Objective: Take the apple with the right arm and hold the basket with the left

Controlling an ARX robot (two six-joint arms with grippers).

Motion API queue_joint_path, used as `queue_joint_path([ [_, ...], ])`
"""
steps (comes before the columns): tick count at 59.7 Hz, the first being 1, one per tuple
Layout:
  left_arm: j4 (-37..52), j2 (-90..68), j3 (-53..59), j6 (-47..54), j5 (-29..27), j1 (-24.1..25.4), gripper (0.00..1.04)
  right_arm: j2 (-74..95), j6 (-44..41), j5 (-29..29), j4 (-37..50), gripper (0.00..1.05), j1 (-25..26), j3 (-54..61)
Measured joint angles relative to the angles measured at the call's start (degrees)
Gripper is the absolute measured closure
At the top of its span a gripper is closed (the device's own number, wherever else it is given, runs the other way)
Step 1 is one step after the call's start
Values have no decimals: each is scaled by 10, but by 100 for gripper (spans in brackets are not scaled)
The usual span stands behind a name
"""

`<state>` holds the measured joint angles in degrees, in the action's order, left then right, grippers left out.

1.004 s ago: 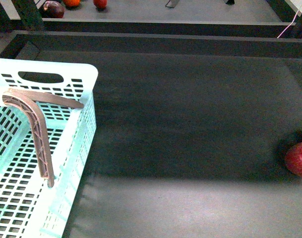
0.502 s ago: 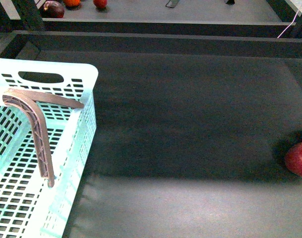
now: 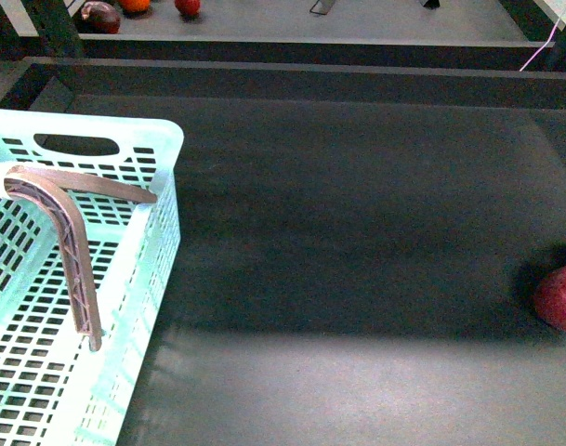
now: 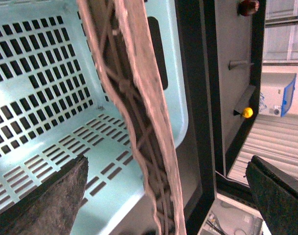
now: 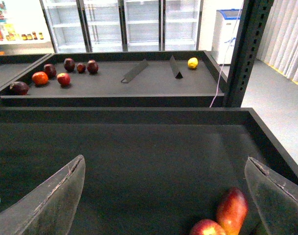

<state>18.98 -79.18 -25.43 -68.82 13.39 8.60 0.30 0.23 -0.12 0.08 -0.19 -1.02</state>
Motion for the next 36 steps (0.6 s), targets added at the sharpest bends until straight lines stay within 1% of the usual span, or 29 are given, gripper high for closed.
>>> queue_joint_path([
  [9, 31, -69, -27, 0, -10, -2, 7, 0, 0, 0, 0, 9, 0, 0],
  [15, 32, -99, -42, 1, -16, -3, 8, 0, 0, 0, 0, 9, 0, 0],
  [19, 31, -109, -48, 2, -18, -4, 18, 0, 0, 0, 0, 9, 0, 0],
  [24, 31, -111, -54, 2, -18, -5, 35, 0, 0, 0, 0, 9, 0, 0],
  [27, 29, -111, -56, 2, -17, -6, 43, 0, 0, 0, 0, 9, 0, 0],
  [31, 24, -111, -60, 2, -15, -6, 59, 0, 0, 0, 0, 9, 0, 0],
  [32, 22, -111, -61, 2, -14, -7, 64, 0, 0, 0, 0, 9, 0, 0],
  [36, 19, -111, -64, 2, -11, -8, 75, 0, 0, 0, 0, 9, 0, 0],
])
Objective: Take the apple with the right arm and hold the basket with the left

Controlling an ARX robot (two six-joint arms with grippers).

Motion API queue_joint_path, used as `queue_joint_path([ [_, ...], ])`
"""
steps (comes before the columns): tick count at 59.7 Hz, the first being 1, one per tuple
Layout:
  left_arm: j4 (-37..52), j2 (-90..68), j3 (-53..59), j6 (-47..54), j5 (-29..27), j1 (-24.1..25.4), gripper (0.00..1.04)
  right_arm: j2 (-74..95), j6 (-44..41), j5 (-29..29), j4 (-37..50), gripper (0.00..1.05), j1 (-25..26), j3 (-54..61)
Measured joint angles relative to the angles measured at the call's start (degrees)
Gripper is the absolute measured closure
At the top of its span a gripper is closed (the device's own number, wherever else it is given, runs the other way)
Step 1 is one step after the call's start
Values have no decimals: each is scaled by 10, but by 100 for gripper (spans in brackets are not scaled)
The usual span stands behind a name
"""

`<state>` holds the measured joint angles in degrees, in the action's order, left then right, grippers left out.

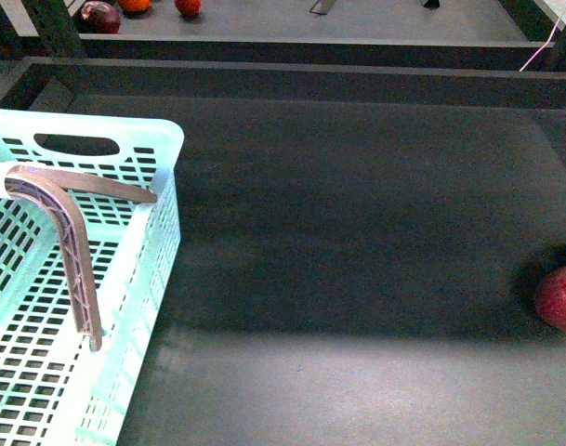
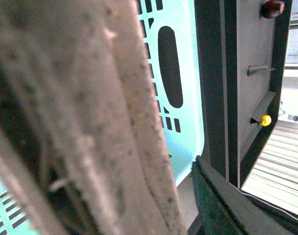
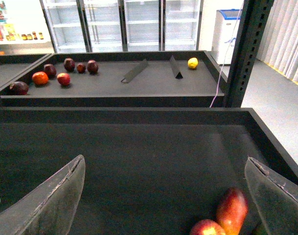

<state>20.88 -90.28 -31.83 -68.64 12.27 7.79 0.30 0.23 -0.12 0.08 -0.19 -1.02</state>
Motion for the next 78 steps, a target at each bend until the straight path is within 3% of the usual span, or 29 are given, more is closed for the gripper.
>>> queue_joint_path([
  [10, -10, 2, -8, -23, 12, -9, 99, 0, 0, 0, 0, 9, 0, 0],
  [24, -47, 15, -38, -2, 2, -67, 99, 0, 0, 0, 0, 9, 0, 0],
  [61, -101, 19, -209, -39, 11, -338, 99, 0, 0, 0, 0, 9, 0, 0],
  [78, -105, 19, -224, -28, 31, -385, 99, 0, 0, 0, 0, 9, 0, 0],
])
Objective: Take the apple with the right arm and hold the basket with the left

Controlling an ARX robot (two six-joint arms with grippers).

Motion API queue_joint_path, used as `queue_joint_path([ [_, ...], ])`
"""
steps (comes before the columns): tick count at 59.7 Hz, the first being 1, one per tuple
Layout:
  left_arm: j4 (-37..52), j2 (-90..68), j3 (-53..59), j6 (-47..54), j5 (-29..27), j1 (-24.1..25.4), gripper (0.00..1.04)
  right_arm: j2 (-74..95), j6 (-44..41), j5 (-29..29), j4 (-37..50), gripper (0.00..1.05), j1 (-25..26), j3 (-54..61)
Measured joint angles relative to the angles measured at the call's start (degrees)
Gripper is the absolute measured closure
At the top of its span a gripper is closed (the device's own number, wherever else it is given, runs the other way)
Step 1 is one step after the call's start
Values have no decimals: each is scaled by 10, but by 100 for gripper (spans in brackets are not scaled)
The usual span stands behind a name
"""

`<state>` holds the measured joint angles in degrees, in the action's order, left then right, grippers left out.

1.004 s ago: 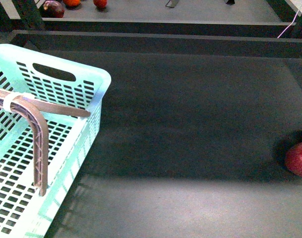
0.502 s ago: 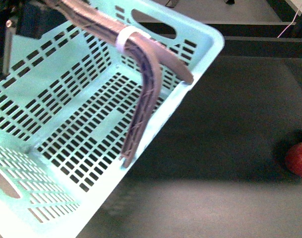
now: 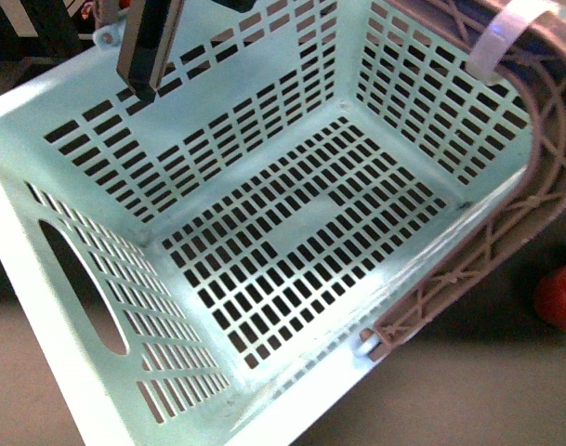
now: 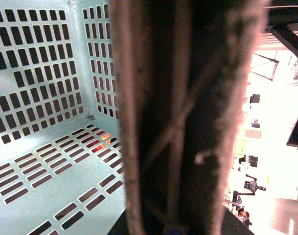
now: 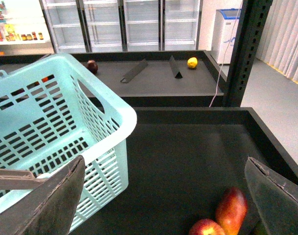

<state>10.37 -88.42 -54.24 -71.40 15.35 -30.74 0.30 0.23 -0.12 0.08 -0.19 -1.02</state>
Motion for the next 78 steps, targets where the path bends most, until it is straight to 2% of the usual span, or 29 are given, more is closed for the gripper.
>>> queue_joint_path([
  [9, 0, 0, 0, 3, -12, 2, 99, 2, 2, -4, -2, 9, 0, -1],
  [13, 0, 0, 0, 4, -15, 3, 99, 51, 34, -74, -93, 9, -20, -36],
  [16, 0, 0, 0, 5, -15, 4, 99, 150, 78, -138, -185, 9, -23, -84],
  [20, 0, 0, 0, 6, -15, 4, 99, 248, 105, -156, -198, 9, -10, -106],
  [24, 0, 0, 0, 6, -11, 4, 99, 336, 110, -162, -162, 9, 9, -110],
  [34, 0, 0, 0, 6, -8, 4, 99, 635, 92, -136, 67, 9, 65, -131],
  [45, 0, 0, 0, 6, -10, 4, 99, 924, 77, -119, 252, 9, 95, -187],
  [56, 0, 0, 0, 6, -10, 4, 99, 1106, 85, -104, 324, 9, 98, -242],
  [65, 0, 0, 0, 6, -8, 4, 99, 1204, 93, -100, 341, 9, 87, -290],
  [78, 0, 0, 0, 6, -10, 4, 99, 1260, 97, -99, 339, 9, 77, -354],
])
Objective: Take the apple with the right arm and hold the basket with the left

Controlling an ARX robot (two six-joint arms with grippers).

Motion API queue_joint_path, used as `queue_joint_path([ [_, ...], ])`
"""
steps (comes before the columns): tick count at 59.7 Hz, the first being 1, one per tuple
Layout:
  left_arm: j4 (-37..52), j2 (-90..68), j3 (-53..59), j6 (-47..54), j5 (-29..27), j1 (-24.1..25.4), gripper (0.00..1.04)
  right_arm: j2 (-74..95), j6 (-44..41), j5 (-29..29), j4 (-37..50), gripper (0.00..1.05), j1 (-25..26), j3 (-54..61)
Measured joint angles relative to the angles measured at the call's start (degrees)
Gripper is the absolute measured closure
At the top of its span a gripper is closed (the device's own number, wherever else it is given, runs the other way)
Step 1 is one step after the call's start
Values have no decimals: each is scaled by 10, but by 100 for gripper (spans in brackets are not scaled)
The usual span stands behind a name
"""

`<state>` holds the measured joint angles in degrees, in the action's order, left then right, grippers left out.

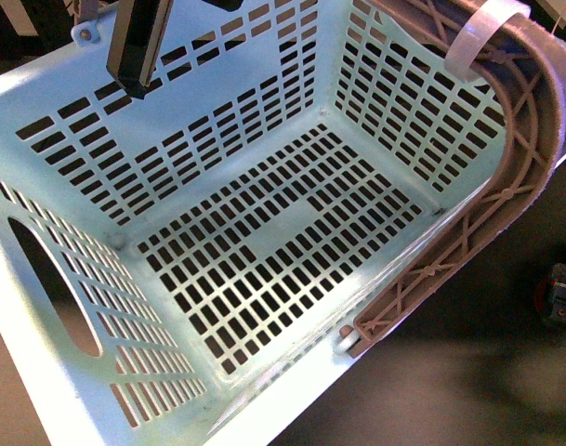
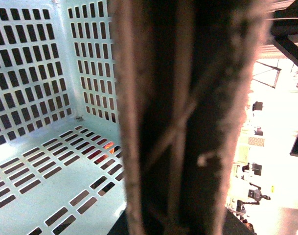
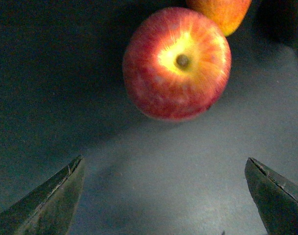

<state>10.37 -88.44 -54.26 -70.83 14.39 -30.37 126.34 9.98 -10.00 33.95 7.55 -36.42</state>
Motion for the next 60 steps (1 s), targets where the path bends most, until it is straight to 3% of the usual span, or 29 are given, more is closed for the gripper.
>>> queue_joint_path([
  [49, 0, 0, 0, 0, 0, 0, 99, 131, 62, 8, -13, 9, 41, -138],
  [60, 0, 0, 0, 0, 0, 0, 99, 124, 68, 10, -12, 30, 39, -133],
])
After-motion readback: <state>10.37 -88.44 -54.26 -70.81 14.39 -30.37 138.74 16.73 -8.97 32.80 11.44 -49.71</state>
